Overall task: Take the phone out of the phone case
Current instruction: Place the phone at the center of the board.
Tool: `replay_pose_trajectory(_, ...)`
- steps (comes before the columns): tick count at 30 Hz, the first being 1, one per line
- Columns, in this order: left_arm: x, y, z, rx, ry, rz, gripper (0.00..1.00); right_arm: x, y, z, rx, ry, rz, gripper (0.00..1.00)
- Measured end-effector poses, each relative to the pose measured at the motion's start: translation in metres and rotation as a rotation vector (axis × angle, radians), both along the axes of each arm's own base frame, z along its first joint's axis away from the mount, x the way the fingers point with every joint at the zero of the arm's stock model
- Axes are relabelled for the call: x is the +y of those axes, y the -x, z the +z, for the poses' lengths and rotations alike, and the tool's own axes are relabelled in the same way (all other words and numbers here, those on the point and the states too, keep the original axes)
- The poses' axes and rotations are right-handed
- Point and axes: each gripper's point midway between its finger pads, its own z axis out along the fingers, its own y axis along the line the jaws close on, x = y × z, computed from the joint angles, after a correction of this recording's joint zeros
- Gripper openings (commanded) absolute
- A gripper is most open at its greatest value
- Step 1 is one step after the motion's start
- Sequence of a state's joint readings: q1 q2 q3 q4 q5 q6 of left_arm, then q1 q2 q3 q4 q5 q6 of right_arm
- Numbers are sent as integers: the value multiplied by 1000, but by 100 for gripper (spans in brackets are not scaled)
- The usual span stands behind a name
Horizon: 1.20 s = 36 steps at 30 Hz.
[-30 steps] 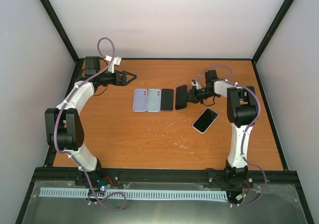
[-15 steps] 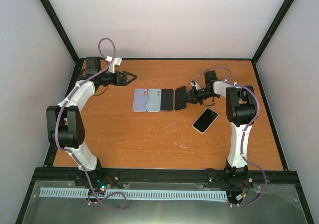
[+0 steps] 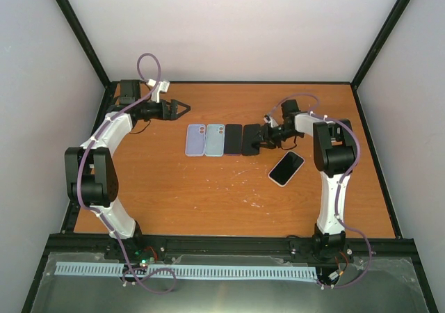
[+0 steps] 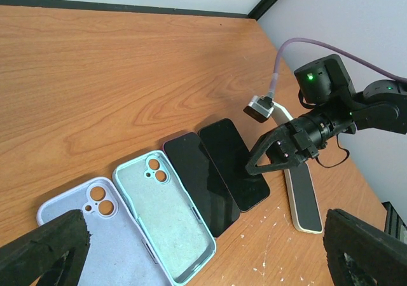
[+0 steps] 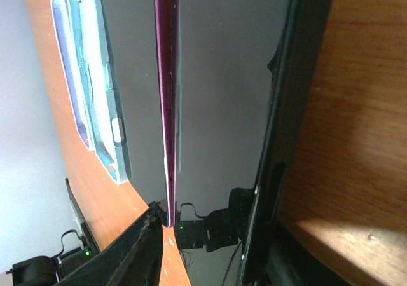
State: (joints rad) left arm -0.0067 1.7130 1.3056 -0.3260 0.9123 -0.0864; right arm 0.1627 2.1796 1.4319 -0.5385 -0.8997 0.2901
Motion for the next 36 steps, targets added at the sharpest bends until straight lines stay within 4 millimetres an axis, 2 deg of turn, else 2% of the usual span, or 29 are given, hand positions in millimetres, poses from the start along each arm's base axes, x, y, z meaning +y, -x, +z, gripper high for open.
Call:
replay_pose_trajectory(3,0,1,-1,6,0,0,100,0,1,-1,-4,15,7,49)
replay_pose_trajectory(10,0,1,-1,10,0,0,100,0,-2,4,-53,58,28,61)
replay_pose_trajectory(17,0,1,-2,13,-2,2,100,5,0,10,-94,82,73,85)
replay_pose_trajectory(25,1,11,-5,22,-3,3,100,-6,4,18,-169,179,117,95)
replay_pose_trajectory(31,1,22,-4,16,-5,5,100,-21,12,49,-295,269,146,100)
replay_pose_trajectory(36,1,31,1,-9,-7,8,100,-40,41,77,-424,366,180,100)
